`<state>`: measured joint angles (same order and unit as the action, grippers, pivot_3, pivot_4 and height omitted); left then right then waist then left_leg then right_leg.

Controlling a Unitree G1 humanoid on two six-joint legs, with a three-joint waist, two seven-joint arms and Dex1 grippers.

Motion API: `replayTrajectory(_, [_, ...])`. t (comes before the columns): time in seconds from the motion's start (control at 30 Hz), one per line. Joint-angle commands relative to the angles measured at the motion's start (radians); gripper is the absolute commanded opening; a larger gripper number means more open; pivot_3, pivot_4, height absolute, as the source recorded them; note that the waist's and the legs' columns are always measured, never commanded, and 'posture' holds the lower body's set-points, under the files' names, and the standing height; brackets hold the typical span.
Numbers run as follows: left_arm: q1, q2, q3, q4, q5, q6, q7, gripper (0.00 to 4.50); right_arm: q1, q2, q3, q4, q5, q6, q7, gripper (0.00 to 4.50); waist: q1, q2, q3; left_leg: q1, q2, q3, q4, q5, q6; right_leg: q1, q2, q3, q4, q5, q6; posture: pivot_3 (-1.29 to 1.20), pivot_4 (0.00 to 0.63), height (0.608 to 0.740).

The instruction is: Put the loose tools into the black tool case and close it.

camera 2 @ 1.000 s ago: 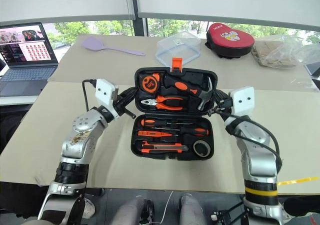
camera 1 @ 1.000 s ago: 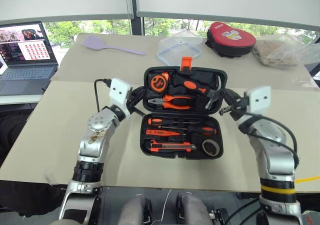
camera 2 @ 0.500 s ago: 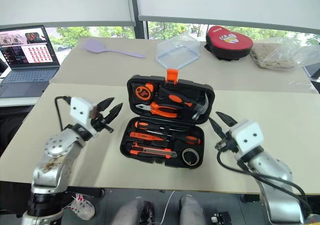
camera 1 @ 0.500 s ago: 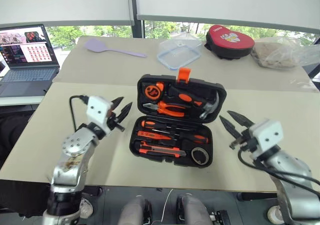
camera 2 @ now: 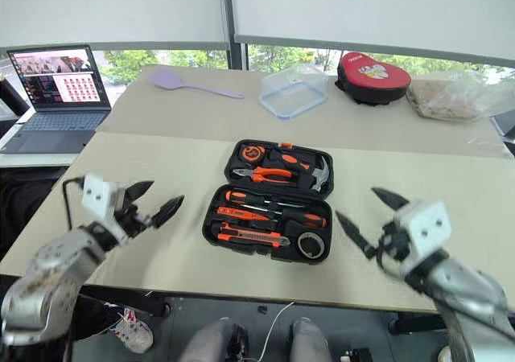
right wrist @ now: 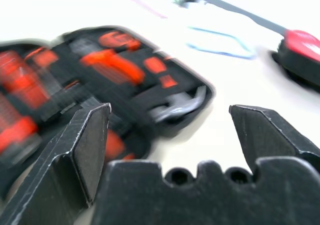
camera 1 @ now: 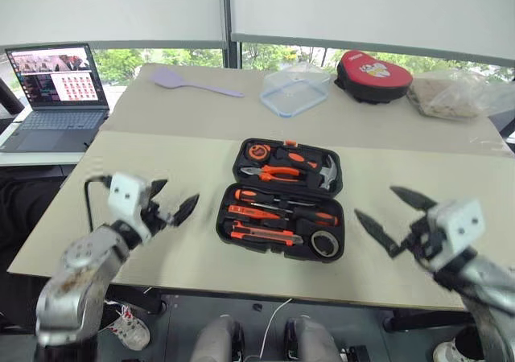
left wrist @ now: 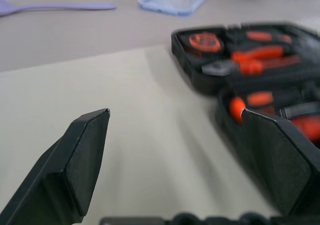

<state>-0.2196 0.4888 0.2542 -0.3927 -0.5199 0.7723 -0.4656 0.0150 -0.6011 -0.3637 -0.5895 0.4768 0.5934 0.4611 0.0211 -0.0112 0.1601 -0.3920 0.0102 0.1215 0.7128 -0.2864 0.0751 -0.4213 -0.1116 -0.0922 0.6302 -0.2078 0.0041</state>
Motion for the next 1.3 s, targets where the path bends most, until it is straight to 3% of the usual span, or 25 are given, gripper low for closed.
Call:
replayTrajectory(0.03, [-0.147,-0.012,-0.027,0.123,-0.041,0.122,0.030,4.50,-0.157,-0.013,0.033,0.097,0.049,0.178,-0.063,4.44,-0.003,0.000,0.000,-0.001,0.000,0.000,-0.001,0.004,0.006,-0.001,0.001,0.000,0.001,0.000,0.000,0.00,0.150,0.731])
replayTrajectory(0.33, [-0.514,-0.100,-0.114,0.527,0.004,0.171,0.039,4.50,-0.515,0.036,0.167,0.417,0.005,0.410,-0.154,4.44,-0.008,0.000,0.000,-0.009,-0.002,0.000,-0.002,0.004,0.005,-0.005,0.005,-0.005,0.000,-0.005,0.002,0.00,0.150,0.731])
replayTrajectory(0.57, [-0.626,-0.155,-0.182,0.766,0.107,0.045,0.031,4.50,-0.612,0.073,0.216,0.553,-0.050,0.457,-0.189,4.44,-0.012,0.000,0.000,-0.009,-0.003,-0.001,-0.002,0.004,0.005,-0.004,0.004,-0.005,0.000,-0.006,0.003,0.00,0.150,0.731])
replayTrajectory(0.67, [-0.644,-0.177,-0.188,0.813,0.127,0.020,0.031,3.84,-0.625,0.075,0.231,0.576,-0.066,0.448,-0.183,3.76,-0.013,0.000,0.000,-0.010,-0.003,-0.001,-0.002,0.004,0.005,-0.005,0.004,-0.005,0.001,-0.005,0.003,0.00,0.150,0.731])
replayTrajectory(1.0, [-0.669,-0.211,-0.184,0.871,0.162,-0.008,0.020,0.03,-0.672,0.106,0.265,0.669,-0.117,0.396,-0.160,0.38,-0.020,0.000,0.000,-0.009,-0.003,-0.001,-0.002,0.004,0.005,-0.005,0.004,-0.005,0.000,-0.005,0.003,0.00,0.150,0.731])
replayTrajectory(1.03, [-0.670,-0.212,-0.184,0.873,0.164,-0.009,0.018,0.00,-0.674,0.107,0.270,0.668,-0.118,0.397,-0.154,0.02,-0.021,0.000,0.000,-0.009,-0.003,-0.001,-0.002,0.005,0.005,-0.004,0.004,-0.005,0.000,-0.005,0.003,0.00,0.150,0.731])
replayTrajectory(1.3, [-0.673,-0.210,-0.187,0.884,0.179,-0.007,0.013,0.00,-0.686,0.109,0.284,0.678,-0.141,0.385,-0.135,0.02,-0.026,0.000,0.000,-0.008,-0.003,-0.001,-0.002,0.005,0.005,-0.004,0.003,-0.005,0.000,-0.005,0.003,0.00,0.150,0.731])
